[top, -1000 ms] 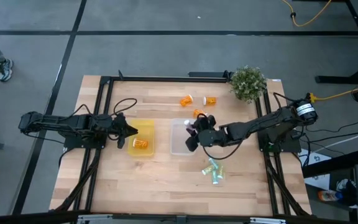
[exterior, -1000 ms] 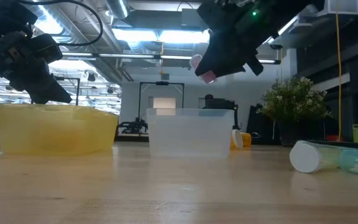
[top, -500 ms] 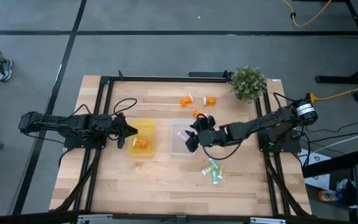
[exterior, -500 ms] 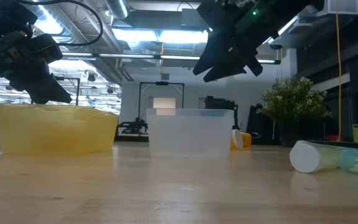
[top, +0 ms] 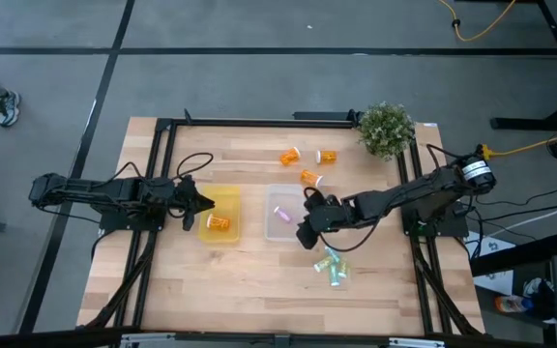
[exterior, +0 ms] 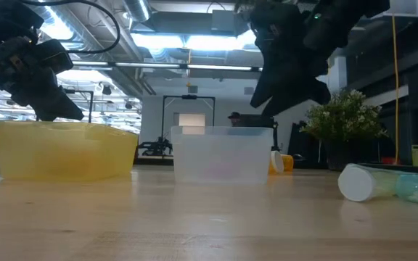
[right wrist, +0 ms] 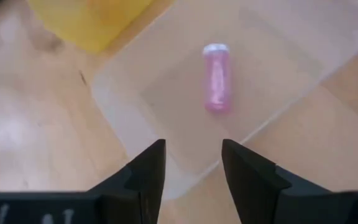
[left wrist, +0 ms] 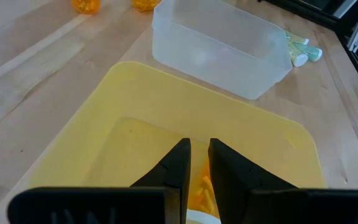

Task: Pick and place medicine bottles into bin by pill shape (circle, oval)
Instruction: Put the green pill bottle into the transparent bin

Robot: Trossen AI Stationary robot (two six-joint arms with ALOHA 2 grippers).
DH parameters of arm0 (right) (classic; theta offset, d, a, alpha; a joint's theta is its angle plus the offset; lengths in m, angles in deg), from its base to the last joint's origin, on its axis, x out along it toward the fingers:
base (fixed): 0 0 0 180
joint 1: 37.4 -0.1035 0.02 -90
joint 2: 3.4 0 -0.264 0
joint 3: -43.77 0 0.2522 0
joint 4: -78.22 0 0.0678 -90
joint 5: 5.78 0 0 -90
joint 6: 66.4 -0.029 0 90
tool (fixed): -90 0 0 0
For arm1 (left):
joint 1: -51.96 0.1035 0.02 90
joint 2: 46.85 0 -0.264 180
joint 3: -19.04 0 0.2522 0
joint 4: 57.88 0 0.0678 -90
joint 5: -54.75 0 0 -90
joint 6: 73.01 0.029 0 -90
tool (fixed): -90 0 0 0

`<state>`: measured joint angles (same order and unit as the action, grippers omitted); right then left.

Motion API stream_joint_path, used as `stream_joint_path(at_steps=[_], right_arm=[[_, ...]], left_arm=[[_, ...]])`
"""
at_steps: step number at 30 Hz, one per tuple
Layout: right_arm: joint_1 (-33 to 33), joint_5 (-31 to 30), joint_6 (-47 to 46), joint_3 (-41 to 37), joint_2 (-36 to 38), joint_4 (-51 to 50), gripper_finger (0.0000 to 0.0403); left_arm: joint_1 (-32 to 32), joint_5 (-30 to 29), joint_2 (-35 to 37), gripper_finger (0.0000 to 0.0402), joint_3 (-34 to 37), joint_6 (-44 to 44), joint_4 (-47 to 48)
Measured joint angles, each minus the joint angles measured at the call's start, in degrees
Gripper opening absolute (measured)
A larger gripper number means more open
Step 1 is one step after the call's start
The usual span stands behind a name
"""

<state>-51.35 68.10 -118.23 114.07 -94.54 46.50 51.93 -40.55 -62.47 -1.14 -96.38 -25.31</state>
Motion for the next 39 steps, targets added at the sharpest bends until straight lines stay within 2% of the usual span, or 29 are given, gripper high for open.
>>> stream_joint_path(at_steps=[9, 22, 29, 36, 39], right_arm=[[-4.1, -1.4, -2.2, 0.0, 5.8, -6.4, 0.016], [-14.6, 0.8, -19.9, 0.0, 6.6, -17.4, 0.016], [-17.8, 3.0, -20.1, 0.0, 6.6, -17.2, 0.016], [-18.0, 7.1, -18.5, 0.0, 6.6, -17.2, 0.016], [-18.0, 7.0, -18.2, 0.0, 6.6, -17.2, 0.016]], left_arm=[[0.0, 0.0, 0.0, 0.005, 0.0, 0.0, 0.0], [0.0, 0.0, 0.0, 0.005, 0.0, 0.0, 0.0], [0.0, 0.0, 0.0, 0.005, 0.0, 0.0, 0.0], [0.0, 0.0, 0.0, 0.005, 0.0, 0.0, 0.0], [0.0, 0.0, 0.0, 0.005, 0.0, 0.0, 0.0]])
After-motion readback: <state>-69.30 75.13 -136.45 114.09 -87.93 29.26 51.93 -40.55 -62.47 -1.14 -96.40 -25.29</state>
